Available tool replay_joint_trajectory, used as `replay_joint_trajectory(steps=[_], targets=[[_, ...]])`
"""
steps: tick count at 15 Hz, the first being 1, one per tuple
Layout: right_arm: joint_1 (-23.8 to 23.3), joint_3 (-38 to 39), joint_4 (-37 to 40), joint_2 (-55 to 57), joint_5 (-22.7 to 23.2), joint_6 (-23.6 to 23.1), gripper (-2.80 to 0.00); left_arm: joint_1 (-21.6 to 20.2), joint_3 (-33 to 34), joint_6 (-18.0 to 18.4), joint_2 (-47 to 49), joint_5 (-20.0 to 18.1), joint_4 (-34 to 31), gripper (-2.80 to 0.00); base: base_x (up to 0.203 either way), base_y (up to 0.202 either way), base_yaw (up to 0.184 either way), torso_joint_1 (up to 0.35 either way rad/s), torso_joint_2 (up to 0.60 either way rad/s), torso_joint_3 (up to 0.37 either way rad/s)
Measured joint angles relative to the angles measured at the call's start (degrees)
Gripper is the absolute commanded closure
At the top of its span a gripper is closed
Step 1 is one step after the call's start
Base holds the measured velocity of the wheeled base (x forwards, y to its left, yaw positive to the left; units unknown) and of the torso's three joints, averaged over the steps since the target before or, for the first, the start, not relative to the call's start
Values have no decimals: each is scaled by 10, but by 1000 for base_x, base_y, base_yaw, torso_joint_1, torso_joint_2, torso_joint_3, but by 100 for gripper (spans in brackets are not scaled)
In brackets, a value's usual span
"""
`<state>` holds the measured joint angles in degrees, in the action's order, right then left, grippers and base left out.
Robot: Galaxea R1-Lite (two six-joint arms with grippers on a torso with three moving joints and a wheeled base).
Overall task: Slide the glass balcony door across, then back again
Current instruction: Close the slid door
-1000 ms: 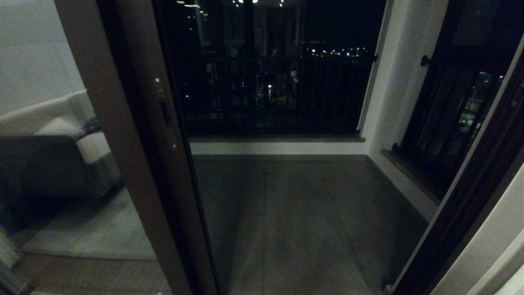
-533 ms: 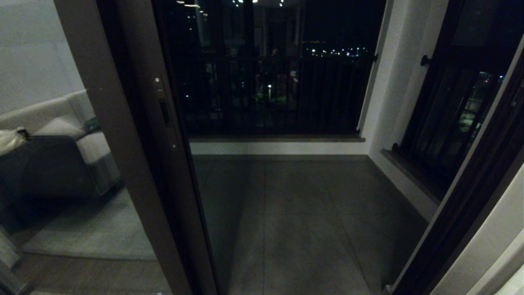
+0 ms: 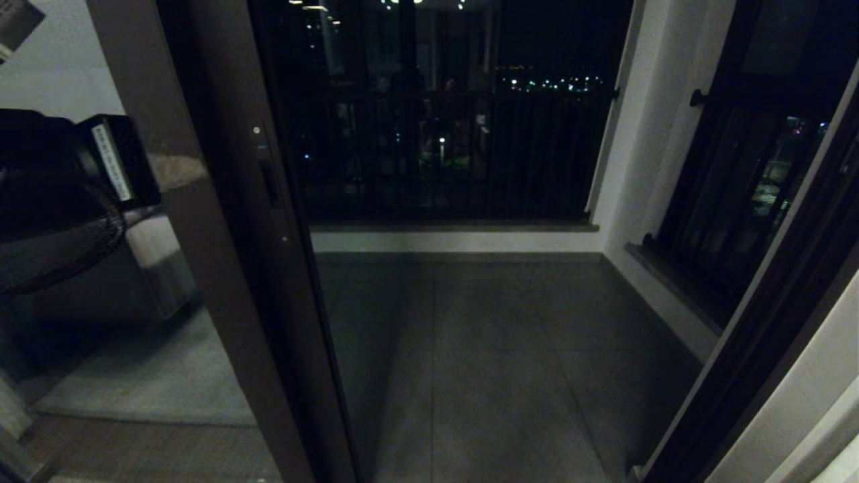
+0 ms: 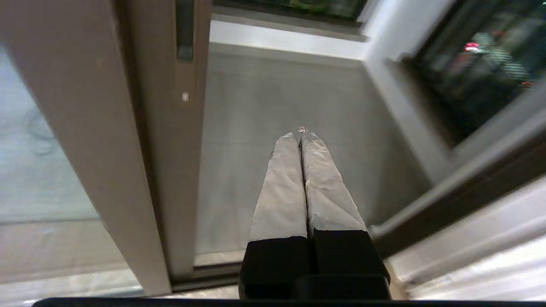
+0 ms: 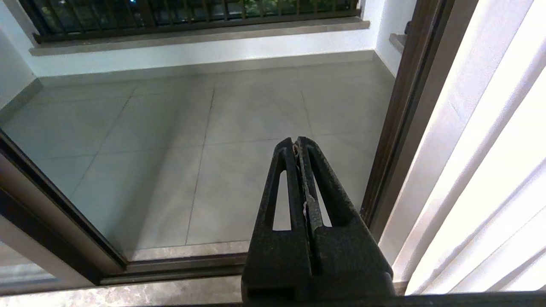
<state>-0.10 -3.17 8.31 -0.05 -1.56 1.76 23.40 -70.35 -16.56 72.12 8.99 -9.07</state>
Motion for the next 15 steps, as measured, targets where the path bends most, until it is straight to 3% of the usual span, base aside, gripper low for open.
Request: replay_joint_trajectory(steps=[3, 6, 11, 15], targets=[[0, 0, 0, 0, 0, 0, 0, 25, -60, -1, 77, 60, 1, 0, 0, 0, 0, 0, 0, 0], [0, 0, 0, 0, 0, 0, 0, 29, -116, 1, 137, 62, 1, 0, 0, 0, 0, 0, 0, 0], [0, 0, 0, 0, 0, 0, 0, -4, -202, 5, 178, -50, -64, 0, 0, 0, 0, 0, 0, 0], [0, 0, 0, 0, 0, 0, 0, -26, -240, 58, 191, -72, -80, 0, 0, 0, 0, 0, 0, 0]])
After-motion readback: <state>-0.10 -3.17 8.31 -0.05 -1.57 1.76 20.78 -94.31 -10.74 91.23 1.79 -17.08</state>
